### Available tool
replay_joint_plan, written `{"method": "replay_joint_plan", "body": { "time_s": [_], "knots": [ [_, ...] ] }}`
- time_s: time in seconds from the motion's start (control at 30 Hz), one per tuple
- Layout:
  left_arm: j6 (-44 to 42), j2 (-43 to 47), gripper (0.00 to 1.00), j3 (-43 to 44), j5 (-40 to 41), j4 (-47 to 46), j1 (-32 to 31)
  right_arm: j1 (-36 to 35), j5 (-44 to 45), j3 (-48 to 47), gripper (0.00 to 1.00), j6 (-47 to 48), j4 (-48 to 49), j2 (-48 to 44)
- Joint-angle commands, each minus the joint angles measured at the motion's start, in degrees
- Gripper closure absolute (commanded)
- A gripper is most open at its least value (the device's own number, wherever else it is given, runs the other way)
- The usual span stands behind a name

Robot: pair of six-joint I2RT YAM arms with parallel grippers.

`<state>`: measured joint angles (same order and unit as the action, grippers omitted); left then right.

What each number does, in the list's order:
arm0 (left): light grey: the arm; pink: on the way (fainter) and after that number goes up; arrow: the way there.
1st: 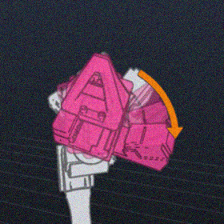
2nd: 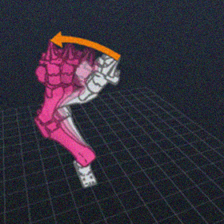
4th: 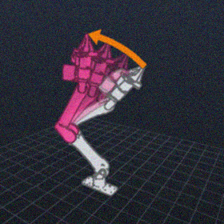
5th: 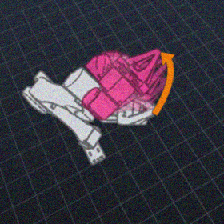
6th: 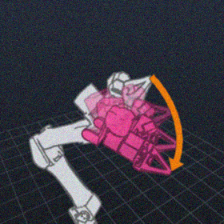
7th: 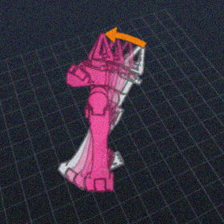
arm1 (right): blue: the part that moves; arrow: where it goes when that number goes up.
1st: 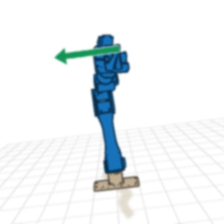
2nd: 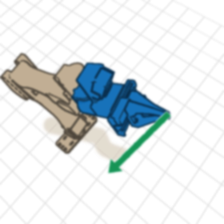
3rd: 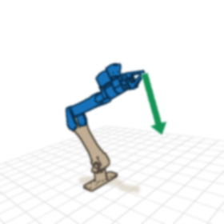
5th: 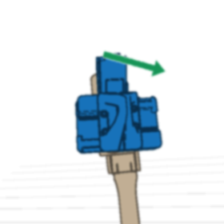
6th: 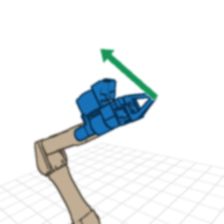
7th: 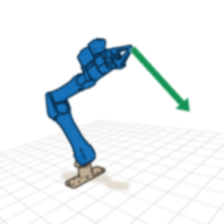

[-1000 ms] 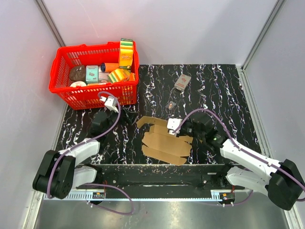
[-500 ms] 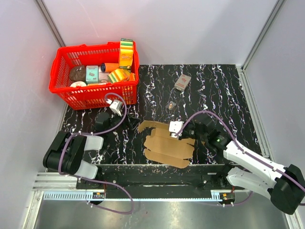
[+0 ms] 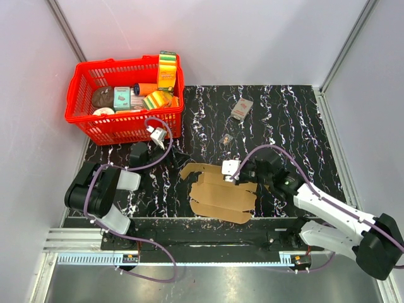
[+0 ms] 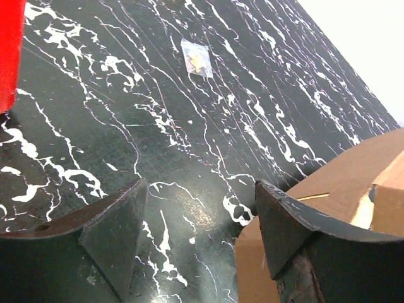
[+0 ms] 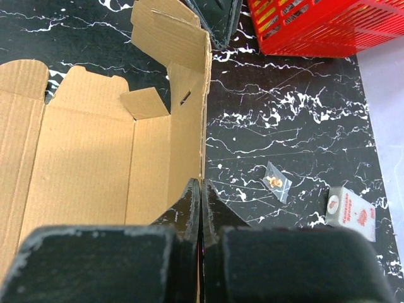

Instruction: Fold the paper box

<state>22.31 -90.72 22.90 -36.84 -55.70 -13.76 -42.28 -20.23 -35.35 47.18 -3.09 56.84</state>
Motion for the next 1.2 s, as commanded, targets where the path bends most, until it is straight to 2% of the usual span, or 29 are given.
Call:
{"method": "replay_joint_plan", "body": {
  "time_s": [0.0,0.23,0.43,0.8,1.17],
  "knots": [
    [-1.1,-0.7,0.28,1.6,-4.7,-5.2,0.2,-0.3,-1.7,-1.7,1.0,0.1,2.6,1.1],
    [3.3,-6.4,0.3,2.2,-8.2,-13.8,-0.3,-0.3,0.4,1.0,1.0,1.0,11.2,4.5],
    [3.4,-9.9,0.32,4.0,-9.2,-14.3,-1.3,-0.3,2.0,1.5,1.0,2.6,15.3,7.1],
    [2.4,-10.5,0.33,2.8,-8.7,-14.4,-1.6,-0.3,4.1,3.0,1.0,5.6,16.8,8.0],
    [6.1,-14.7,0.35,0.8,-9.9,-23.0,-1.7,-0.3,3.1,3.5,1.0,6.2,15.9,8.4]
  ]
}}
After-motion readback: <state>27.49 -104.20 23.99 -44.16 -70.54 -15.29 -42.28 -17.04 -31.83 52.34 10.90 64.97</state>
